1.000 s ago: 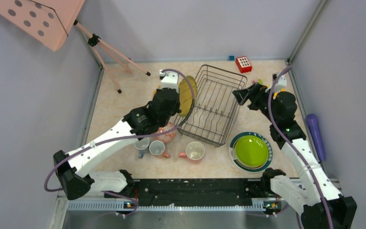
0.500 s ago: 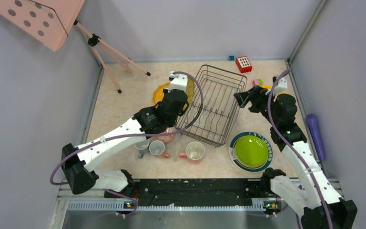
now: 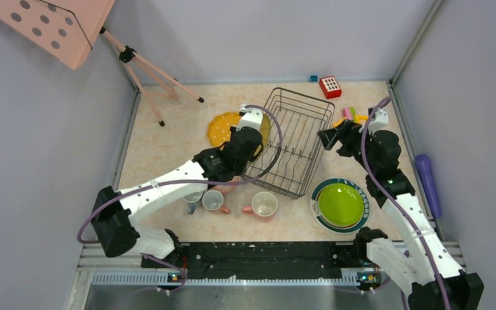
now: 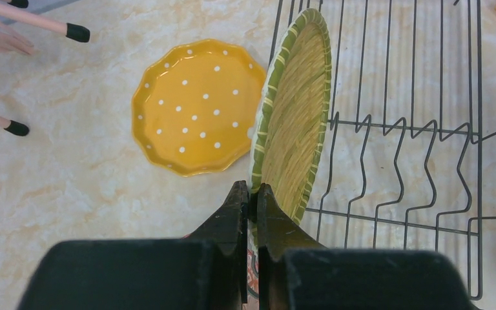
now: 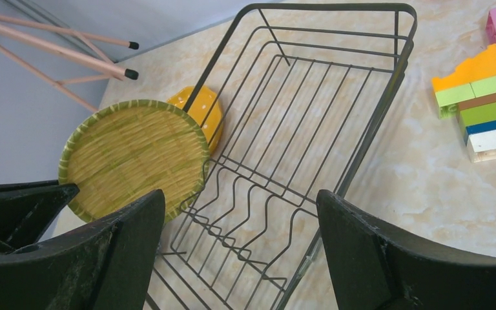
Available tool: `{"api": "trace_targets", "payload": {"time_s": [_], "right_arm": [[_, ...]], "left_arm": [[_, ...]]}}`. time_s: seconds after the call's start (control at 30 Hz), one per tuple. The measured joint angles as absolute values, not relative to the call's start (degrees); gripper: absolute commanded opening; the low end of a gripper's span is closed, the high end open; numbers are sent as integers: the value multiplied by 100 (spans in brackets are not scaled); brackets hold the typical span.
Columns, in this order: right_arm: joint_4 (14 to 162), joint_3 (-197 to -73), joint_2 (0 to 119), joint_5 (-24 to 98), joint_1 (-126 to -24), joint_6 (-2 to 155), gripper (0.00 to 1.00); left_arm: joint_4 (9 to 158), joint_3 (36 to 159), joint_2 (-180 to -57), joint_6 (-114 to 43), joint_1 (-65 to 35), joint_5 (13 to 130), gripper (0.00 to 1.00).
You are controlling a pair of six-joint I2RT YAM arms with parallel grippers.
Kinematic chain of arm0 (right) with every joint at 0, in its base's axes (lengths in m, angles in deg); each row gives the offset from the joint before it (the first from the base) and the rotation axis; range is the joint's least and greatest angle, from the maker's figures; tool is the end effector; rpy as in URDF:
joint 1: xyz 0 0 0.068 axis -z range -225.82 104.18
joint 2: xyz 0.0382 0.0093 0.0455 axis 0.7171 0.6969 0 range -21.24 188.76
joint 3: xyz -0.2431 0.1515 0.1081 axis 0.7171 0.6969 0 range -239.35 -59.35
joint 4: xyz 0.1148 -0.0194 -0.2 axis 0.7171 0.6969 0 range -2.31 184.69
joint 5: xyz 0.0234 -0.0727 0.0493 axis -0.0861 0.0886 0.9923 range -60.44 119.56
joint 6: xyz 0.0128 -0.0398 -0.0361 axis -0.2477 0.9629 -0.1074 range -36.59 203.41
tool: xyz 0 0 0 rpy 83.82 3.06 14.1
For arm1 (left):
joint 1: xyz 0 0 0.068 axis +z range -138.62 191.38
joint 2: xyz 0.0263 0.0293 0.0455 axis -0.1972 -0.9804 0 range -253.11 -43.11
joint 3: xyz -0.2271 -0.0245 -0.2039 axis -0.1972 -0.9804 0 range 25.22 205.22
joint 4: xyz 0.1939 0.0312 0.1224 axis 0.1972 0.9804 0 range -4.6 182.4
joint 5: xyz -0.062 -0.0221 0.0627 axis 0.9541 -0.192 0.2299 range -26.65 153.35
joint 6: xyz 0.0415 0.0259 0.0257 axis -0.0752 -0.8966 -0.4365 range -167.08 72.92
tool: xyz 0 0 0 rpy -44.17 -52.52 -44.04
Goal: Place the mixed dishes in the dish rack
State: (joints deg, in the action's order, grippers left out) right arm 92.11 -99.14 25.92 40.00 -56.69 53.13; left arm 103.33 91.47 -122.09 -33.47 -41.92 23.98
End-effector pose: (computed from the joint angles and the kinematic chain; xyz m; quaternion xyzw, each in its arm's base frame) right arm 0.1405 0.0340 0.3418 0.0737 0.7714 0.2868 0.5632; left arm 0.1818 -0.2040 0.3654 0.1208 0.8261 -0.0127 0.5502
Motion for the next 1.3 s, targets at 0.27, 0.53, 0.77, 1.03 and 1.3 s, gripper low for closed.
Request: {"api": "trace_targets", "payload": {"time_s": [0.27,0.53,0.77,1.03,1.3], "right_arm": [[9386,-9903,2546,3698,-5669,5337,92],[9681,-9735,2860,3316,-5669,5162,92],[9705,-9390,3247,3268,-5669,4740,84],[9535,-9261,3687,3445,-5669,4286,80],[9406,-9263,4058,3170,-5669,3822,77]], "left_arm": [[10338,9117,-12445,-3186,-4192,2540,14],[10346,9119,-12646,-2906,-4192,2802,54],[10379,9161,-12661,-2722,-4192,2866,60],[10484,9086,-11824,-2427,-3567,3635,72],[10342,8533,-10727,-1715,-1845,4557,90]]}}
